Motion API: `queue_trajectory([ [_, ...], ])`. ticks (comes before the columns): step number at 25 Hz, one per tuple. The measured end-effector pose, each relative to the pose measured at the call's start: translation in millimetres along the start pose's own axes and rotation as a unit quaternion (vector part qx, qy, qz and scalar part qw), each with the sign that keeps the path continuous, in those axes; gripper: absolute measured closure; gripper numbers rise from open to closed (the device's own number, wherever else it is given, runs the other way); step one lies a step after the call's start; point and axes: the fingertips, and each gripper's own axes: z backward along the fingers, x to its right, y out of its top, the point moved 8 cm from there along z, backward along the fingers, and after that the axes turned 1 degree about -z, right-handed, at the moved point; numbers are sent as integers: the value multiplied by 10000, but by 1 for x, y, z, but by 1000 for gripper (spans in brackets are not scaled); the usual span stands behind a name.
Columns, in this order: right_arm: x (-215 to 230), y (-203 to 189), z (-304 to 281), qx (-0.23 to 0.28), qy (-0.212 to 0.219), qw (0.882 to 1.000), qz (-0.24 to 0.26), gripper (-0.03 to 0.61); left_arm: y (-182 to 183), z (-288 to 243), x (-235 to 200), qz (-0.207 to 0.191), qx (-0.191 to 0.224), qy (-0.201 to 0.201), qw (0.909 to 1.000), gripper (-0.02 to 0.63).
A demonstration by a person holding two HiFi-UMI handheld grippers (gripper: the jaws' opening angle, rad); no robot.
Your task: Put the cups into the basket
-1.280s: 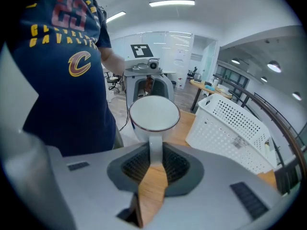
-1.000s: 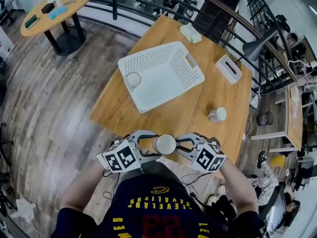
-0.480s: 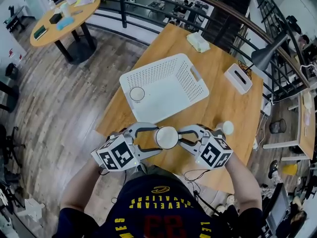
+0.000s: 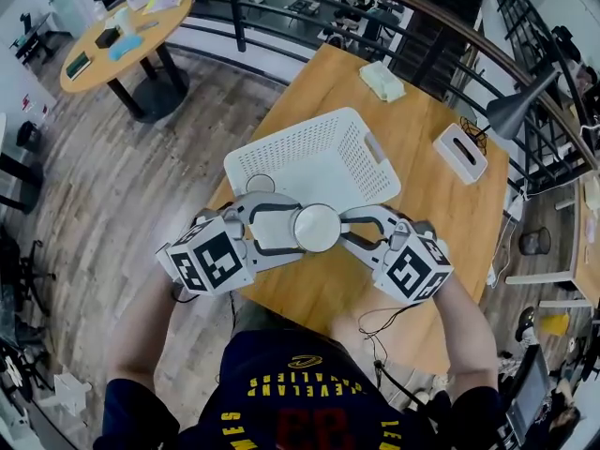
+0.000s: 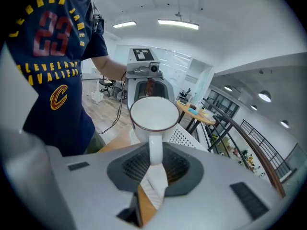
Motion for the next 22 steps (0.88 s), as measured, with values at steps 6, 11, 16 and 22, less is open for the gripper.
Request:
queue_trajectory([
  [6, 34, 2, -24, -340, 15, 9994, -50, 511, -20, 1, -41, 85, 84, -110, 9999, 308],
  [11, 47, -6, -48, -609, 258, 9978, -35, 511, -44, -5, -56, 324, -14, -143, 9994, 308],
  [16, 58, -11, -77, -814, 697, 9942, 85, 511, -70, -7, -63, 739, -259, -107, 9969, 308],
  [22, 68, -16, -95, -747, 1042, 9914, 277, 511, -84, -7, -68, 1085, -376, -113, 9933, 308],
])
